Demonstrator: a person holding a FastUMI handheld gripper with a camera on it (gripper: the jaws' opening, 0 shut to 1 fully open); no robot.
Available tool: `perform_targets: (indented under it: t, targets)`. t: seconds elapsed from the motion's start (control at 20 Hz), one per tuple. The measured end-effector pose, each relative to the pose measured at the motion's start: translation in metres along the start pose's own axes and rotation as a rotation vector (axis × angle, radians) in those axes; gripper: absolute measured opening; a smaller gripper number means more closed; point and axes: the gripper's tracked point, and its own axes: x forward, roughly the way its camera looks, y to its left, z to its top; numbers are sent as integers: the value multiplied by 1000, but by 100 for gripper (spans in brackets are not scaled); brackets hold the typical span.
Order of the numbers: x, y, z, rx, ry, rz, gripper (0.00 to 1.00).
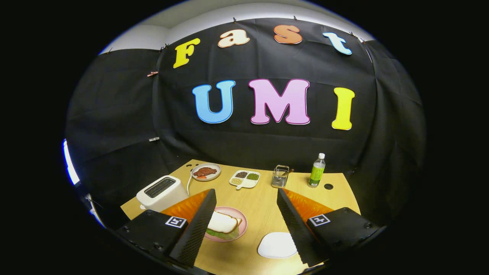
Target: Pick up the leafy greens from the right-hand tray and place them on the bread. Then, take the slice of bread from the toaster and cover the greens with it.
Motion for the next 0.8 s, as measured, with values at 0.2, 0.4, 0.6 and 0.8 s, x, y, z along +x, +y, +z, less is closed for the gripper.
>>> perform_targets:
  t: [0.2,0.4,0.6,0.8]
  targets:
    - [-11,-1,3,4,-11,15,100]
    - [-10,-2,2,8,-19,24,100]
    - [-13,-2,-4,-4,-16,19,99]
    - [-17,-1,-9,-10,-7,14,100]
